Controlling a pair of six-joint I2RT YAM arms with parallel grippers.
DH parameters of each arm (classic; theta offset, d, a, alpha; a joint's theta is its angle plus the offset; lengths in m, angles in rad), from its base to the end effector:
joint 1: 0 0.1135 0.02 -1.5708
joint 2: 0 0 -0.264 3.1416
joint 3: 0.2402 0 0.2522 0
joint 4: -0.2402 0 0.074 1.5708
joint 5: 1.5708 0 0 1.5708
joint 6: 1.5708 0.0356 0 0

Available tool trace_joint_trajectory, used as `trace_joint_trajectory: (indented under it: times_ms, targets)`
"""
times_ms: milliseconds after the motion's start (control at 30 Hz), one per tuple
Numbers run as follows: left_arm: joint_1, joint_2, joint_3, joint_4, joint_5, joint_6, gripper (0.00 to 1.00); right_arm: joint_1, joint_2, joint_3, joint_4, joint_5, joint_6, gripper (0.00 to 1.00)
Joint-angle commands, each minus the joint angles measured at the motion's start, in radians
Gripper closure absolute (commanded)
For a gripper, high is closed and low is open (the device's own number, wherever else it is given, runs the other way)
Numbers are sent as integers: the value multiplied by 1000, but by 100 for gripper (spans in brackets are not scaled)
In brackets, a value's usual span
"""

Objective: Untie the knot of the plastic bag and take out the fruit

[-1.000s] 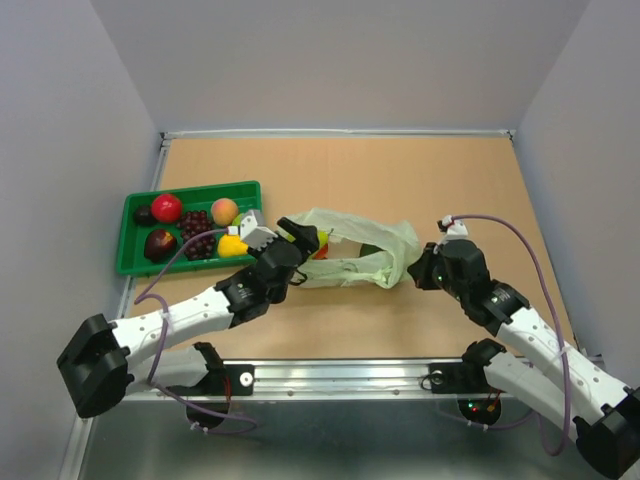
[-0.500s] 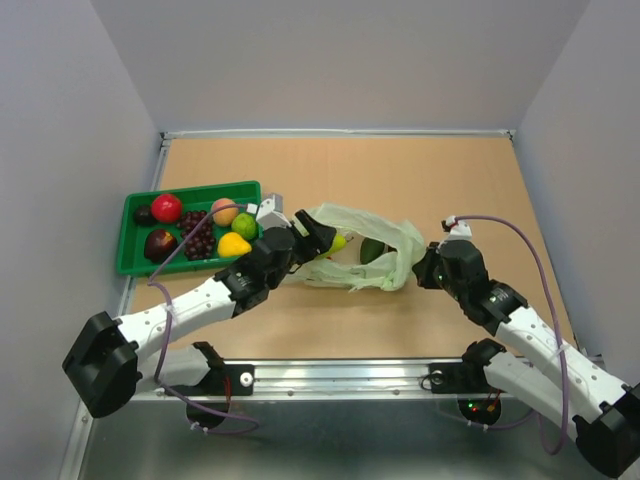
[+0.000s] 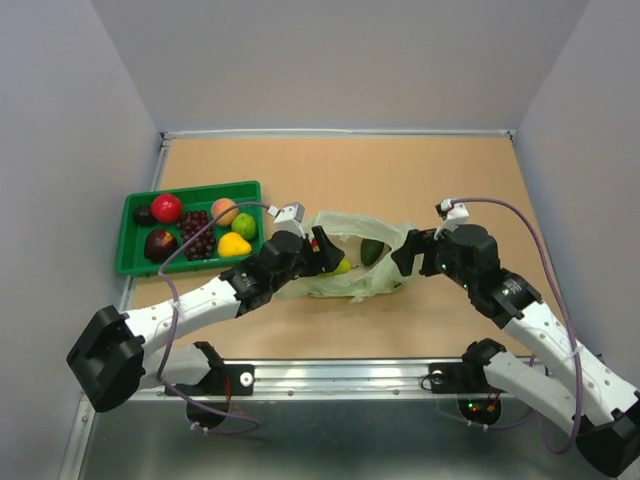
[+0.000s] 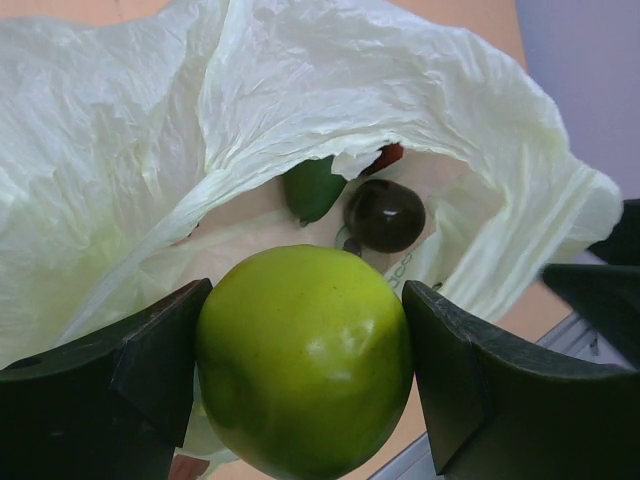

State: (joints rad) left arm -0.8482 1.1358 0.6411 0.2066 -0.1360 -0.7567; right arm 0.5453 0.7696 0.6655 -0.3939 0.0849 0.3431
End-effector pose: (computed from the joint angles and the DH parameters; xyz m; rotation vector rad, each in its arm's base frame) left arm 0.1740 -0.1900 0.2584 -0.0100 1.9757 -0.9660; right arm 0.1524 0.0889 0.2791 -0.1590 2.0929 0.4556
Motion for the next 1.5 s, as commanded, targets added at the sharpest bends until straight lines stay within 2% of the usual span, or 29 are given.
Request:
trace_joint_trajectory:
  times_ms: [0, 167, 300, 433, 467, 533, 567, 633, 833, 1000, 1100, 1233, 1367, 1467]
  targets:
    - [-21, 48, 31, -29, -45, 36, 59, 5, -20, 130, 27, -189, -102, 8]
    - [-58, 145, 26, -19, -186, -6, 59, 5, 69, 160, 29, -394, -150, 8]
    - [-77, 243, -17, 83, -263, -81, 59, 7, 145, 108, 53, -447, -136, 9]
    - [-92, 300, -70, 212, -249, -150, 53, 7, 155, 7, 122, -430, -93, 11]
    - [-101, 305, -73, 215, -254, -165, 47, 8, 158, -12, 139, -413, -75, 11]
    - [-115, 292, -80, 212, -270, -178, 40, 7, 168, -58, 144, -367, -55, 12]
    - [-123, 277, -84, 211, -277, -179, 31, 7, 169, -70, 147, -353, -32, 12]
    - [-152, 219, -93, 180, -295, -168, 18, 7, 165, -105, 155, -306, 0, 12]
    - [-264, 85, -44, -47, -384, -93, 1, 7, 119, -132, 156, -232, 19, 12]
    - [-288, 59, -18, -176, -343, 14, 1, 7, 123, -121, 156, -229, 14, 12]
    - [-307, 47, 9, -190, -321, 103, 2, 7, 125, -125, 156, -232, 16, 12]
    - [-331, 67, 74, -188, -315, 278, 9, 7, 117, -130, 156, -226, 16, 12]
    - [-324, 143, 155, -159, -376, 309, 12, 7, 111, -132, 158, -228, 20, 12]
    - [-313, 238, 202, -170, -378, 243, 11, 7, 96, -135, 155, -223, 25, 12]
